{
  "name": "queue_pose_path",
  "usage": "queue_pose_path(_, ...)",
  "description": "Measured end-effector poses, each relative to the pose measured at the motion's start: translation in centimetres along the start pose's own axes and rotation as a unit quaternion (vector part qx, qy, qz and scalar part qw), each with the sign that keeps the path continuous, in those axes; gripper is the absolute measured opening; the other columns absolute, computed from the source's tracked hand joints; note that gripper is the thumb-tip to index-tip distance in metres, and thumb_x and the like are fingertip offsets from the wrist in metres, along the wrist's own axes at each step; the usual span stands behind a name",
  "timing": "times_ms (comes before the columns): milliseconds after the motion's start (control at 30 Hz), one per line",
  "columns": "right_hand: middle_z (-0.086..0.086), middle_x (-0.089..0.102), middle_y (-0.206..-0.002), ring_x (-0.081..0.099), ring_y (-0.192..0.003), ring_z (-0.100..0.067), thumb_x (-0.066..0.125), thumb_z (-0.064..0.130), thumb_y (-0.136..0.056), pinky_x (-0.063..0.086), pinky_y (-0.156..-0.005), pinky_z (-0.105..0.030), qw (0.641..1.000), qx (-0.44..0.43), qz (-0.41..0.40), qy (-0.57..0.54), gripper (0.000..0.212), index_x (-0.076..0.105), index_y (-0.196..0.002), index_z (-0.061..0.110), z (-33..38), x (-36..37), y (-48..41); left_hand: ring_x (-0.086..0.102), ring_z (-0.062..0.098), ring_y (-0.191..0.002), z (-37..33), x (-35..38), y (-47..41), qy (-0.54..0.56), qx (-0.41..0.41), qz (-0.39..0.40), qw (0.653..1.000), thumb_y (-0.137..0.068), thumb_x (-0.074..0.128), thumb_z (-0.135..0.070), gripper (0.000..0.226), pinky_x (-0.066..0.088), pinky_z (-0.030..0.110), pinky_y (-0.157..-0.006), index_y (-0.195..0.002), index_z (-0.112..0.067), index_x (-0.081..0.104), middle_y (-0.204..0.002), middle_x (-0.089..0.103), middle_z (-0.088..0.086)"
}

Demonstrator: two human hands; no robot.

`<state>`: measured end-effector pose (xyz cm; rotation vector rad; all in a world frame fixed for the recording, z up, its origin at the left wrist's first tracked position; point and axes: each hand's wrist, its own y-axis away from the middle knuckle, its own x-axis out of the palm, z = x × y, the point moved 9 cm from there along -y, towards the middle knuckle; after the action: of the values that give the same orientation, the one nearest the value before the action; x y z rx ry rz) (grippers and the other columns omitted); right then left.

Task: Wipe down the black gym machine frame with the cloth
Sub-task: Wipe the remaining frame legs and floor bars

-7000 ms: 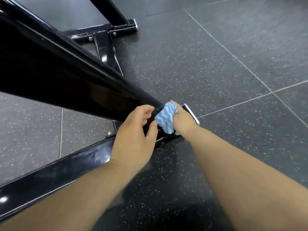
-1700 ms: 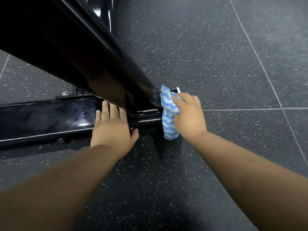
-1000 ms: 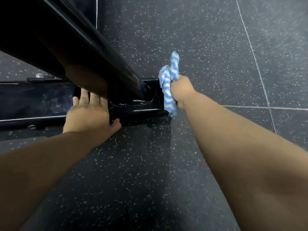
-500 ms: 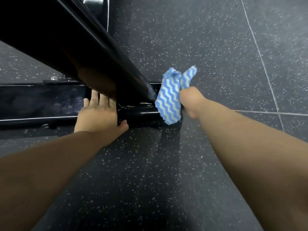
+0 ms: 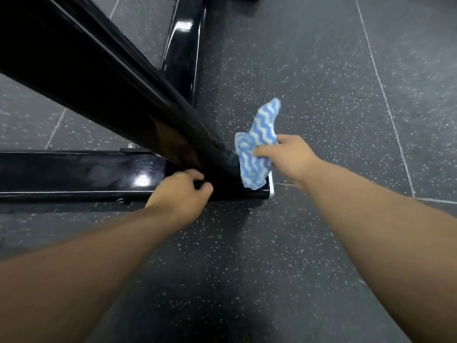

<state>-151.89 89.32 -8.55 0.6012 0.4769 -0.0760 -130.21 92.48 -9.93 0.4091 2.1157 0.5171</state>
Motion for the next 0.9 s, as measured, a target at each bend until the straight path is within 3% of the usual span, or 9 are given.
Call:
queue_pose_path(100, -0.018, 0.067, -0.109, 0.065, -0.101, -0.031, 0.082, 0.04, -0.065, 0.051, -0.094, -0.043, 0.997, -0.003, 0.015, -0.078, 0.061, 0.066, -0.105, -0.002, 3.2, 1.0, 2.3, 0.063, 0.023, -0.087, -1.9, -2.6, 2.0, 0.156, -0.049, -0.044, 0.985, -0.092, 0.048, -0.034, 0.026, 0.049, 0.034, -0.073, -0.092, -0.017, 0.067, -0.086, 0.07, 0.003)
queue_pose_path(233, -0.01, 0.073, -0.1, 0.07, -0.095, -0.025, 0.08, 0.038, -0.071, 0.053, -0.093, -0.046, 0.984, 0.003, 0.03, -0.177, 0.039, 0.07, -0.096, 0.01, 6.3, 0.5, 5.0, 0.063, 0.012, -0.083, -5.0, -4.5, 4.2, 0.267, -0.037, -0.069, 0.961, -0.09, 0.056, -0.031, 0.016, 0.046, 0.02, -0.065, -0.097, -0.022, 0.068, -0.091, 0.07, -0.008)
queue_pose_path(300, -0.007, 0.075, -0.096, 0.071, -0.093, -0.025, 0.078, 0.039, -0.075, 0.053, -0.093, -0.046, 0.975, 0.009, 0.061, -0.214, 0.038, 0.069, -0.099, 0.012, 7.3, 0.2, 6.8, 0.066, 0.008, -0.094, -6.8, -4.0, 5.2, 0.371, -0.016, -0.009, 0.928, -0.087, 0.064, -0.027, 0.024, 0.05, 0.022, -0.078, -0.111, -0.03, 0.063, -0.099, 0.07, -0.012)
queue_pose_path(400, -0.008, 0.074, -0.101, 0.071, -0.094, -0.026, 0.076, 0.035, -0.078, 0.054, -0.091, -0.046, 0.955, 0.034, 0.132, -0.262, 0.041, 0.066, -0.11, 0.011, 8.3, -0.1, 10.1, 0.069, 0.009, -0.095, -8.8, -4.4, 7.1, 0.475, -0.007, 0.036, 0.879, -0.083, 0.071, -0.019, 0.032, 0.052, 0.026, -0.085, -0.111, -0.031, 0.062, -0.1, 0.073, -0.007)
queue_pose_path(533, -0.007, 0.073, -0.106, 0.07, -0.1, -0.026, 0.076, 0.02, -0.074, 0.05, -0.098, -0.046, 0.949, 0.046, 0.168, -0.262, 0.043, 0.066, -0.114, 0.009, 9.7, -2.2, 12.8, 0.071, 0.016, -0.082, -10.0, -7.4, 9.2, 0.515, -0.026, 0.01, 0.857, -0.08, 0.073, -0.011, 0.024, 0.055, 0.026, -0.066, -0.103, -0.009, 0.068, -0.094, 0.075, 0.003)
queue_pose_path(600, -0.006, 0.074, -0.103, 0.07, -0.099, -0.024, 0.072, 0.006, -0.077, 0.049, -0.1, -0.043, 0.955, 0.06, 0.13, -0.261, 0.033, 0.068, -0.109, 0.008, 9.7, -4.1, 13.1, 0.067, 0.014, -0.073, -10.1, -9.2, 10.0, 0.515, -0.033, -0.008, 0.857, -0.077, 0.074, -0.01, 0.018, 0.05, 0.024, -0.059, -0.091, -0.012, 0.063, -0.087, 0.071, 0.001)
queue_pose_path(700, -0.006, 0.075, -0.099, 0.071, -0.092, -0.022, 0.065, -0.002, -0.08, 0.054, -0.087, -0.036, 0.945, 0.102, 0.098, -0.295, 0.028, 0.067, -0.106, 0.008, 9.5, -4.8, 14.1, 0.057, 0.017, -0.065, -9.4, -10.8, 11.4, 0.53, -0.062, -0.026, 0.845, -0.078, 0.073, -0.012, 0.024, 0.044, 0.026, -0.059, -0.077, -0.018, 0.05, -0.083, 0.061, 0.009)
queue_pose_path(800, -0.007, 0.075, -0.098, 0.073, -0.085, -0.024, 0.061, -0.005, -0.083, 0.056, -0.077, -0.038, 0.937, 0.126, 0.115, -0.305, 0.031, 0.062, -0.111, 0.009, 10.1, -4.5, 15.5, 0.054, 0.016, -0.066, -9.7, -11.7, 12.8, 0.533, -0.065, -0.042, 0.843, -0.07, 0.074, -0.017, 0.029, 0.039, 0.03, -0.061, -0.064, -0.022, 0.046, -0.072, 0.057, 0.004)
queue_pose_path(900, -0.008, 0.072, -0.109, 0.07, -0.098, -0.026, 0.06, 0.002, -0.087, 0.055, -0.085, -0.042, 0.911, 0.125, 0.181, -0.349, 0.037, 0.059, -0.121, 0.015, 12.1, -3.7, 16.5, 0.053, 0.006, -0.054, -10.3, -13.2, 14.2, 0.492, -0.048, -0.102, 0.863, -0.082, 0.073, -0.017, 0.03, 0.043, 0.024, -0.05, -0.067, -0.022, 0.048, -0.061, 0.057, -0.007)
